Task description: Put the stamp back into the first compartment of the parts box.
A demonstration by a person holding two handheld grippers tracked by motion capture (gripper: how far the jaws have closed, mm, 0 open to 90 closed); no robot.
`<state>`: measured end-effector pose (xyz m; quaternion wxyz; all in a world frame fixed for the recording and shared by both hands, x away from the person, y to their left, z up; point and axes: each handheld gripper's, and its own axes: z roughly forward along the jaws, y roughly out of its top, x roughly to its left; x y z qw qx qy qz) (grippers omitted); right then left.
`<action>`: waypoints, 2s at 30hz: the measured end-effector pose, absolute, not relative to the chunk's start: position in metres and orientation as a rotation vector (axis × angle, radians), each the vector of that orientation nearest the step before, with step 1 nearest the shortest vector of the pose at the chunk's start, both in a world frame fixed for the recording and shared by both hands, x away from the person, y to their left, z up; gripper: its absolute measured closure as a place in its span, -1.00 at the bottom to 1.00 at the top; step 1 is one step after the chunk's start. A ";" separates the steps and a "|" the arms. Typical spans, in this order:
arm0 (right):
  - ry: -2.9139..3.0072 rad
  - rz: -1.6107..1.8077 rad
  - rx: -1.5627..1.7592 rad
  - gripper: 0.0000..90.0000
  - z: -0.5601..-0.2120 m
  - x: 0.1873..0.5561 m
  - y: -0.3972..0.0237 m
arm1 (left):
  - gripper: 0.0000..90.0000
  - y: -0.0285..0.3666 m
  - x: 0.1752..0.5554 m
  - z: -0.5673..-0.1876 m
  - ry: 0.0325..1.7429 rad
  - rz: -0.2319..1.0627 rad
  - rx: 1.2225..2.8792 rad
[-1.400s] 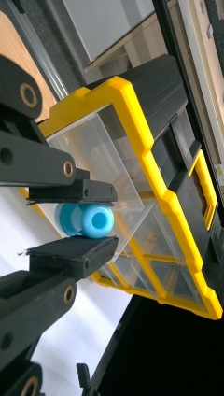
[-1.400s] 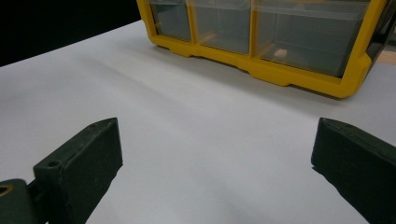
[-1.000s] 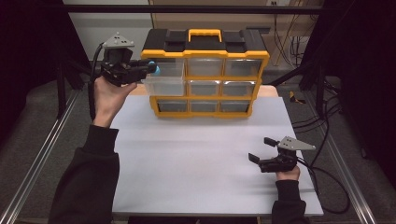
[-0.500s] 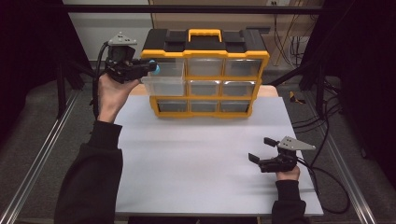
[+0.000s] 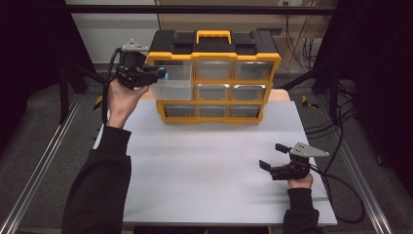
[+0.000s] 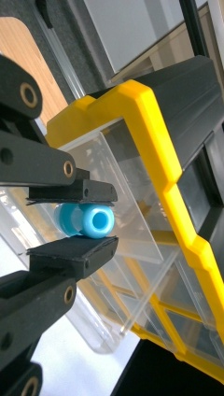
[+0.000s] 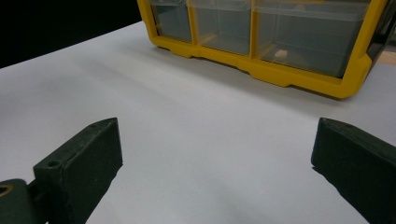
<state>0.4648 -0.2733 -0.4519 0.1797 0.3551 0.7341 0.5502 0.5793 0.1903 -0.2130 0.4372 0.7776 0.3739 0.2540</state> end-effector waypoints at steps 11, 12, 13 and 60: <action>2.076 1.557 1.006 -0.95 -0.452 0.465 -0.273 | 0.58 0.191 0.583 -0.218 0.945 0.636 1.938; 2.075 1.556 1.002 -0.95 -0.452 0.465 -0.273 | 0.56 0.192 0.582 -0.218 0.947 0.639 1.933; 2.075 1.557 1.002 -0.95 -0.452 0.465 -0.273 | 0.54 0.193 0.581 -0.217 0.946 0.640 1.924; 2.080 1.551 1.006 -0.95 -0.452 0.465 -0.273 | -0.99 0.238 0.491 -0.268 0.773 0.596 1.711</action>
